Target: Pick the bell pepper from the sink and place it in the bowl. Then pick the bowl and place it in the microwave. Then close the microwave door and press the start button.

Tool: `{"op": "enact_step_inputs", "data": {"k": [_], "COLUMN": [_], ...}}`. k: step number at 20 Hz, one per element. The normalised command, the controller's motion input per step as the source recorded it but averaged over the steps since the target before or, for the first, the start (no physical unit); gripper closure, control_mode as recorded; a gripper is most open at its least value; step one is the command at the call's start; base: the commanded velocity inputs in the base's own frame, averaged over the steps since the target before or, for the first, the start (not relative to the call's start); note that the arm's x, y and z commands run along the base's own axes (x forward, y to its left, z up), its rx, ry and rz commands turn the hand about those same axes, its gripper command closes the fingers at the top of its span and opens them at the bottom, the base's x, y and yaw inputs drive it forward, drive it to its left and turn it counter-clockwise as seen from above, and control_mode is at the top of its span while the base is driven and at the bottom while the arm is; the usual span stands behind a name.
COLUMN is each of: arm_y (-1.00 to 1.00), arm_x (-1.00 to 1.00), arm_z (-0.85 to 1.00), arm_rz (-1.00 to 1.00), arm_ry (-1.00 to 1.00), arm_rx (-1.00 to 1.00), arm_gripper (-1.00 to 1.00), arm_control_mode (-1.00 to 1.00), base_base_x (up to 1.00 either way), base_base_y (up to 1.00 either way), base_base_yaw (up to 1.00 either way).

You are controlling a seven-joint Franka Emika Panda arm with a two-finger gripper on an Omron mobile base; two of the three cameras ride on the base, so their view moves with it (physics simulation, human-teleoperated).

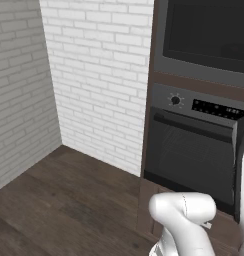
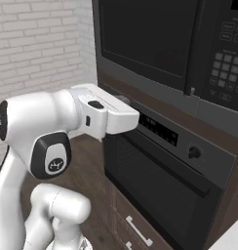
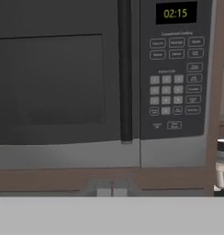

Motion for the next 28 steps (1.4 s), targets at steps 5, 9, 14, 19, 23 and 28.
{"op": "enact_step_inputs", "data": {"k": [5, 9, 14, 19, 23, 28], "arm_y": [-0.27, -0.44, -0.43, -0.27, -0.29, -0.37], "arm_x": [0.0, 0.0, 0.0, 0.01, 0.0, 0.0], "arm_z": [0.21, 0.15, 0.01, 0.0, 0.0, 0.0], "arm_rz": [0.0, 0.0, 0.02, 0.03, 0.02, 0.02], "arm_ry": [0.0, -0.02, -0.01, 0.0, -0.01, 0.0], "arm_rx": [0.0, 0.02, 0.02, 0.0, 0.0, 0.01], "arm_gripper": [1.0, 1.0, 1.0, 1.0, 1.0, 1.0], "arm_control_mode": [-1.0, -1.0, -1.0, -1.0, -1.0, -1.0], "base_base_x": [0.0, 0.0, 0.0, 0.0, 0.0, 0.0], "base_base_y": [0.0, 0.0, 0.0, 0.0, 0.0, 0.0], "base_base_yaw": [0.0, 0.0, 0.0, 0.0, 0.0, 0.0]}}
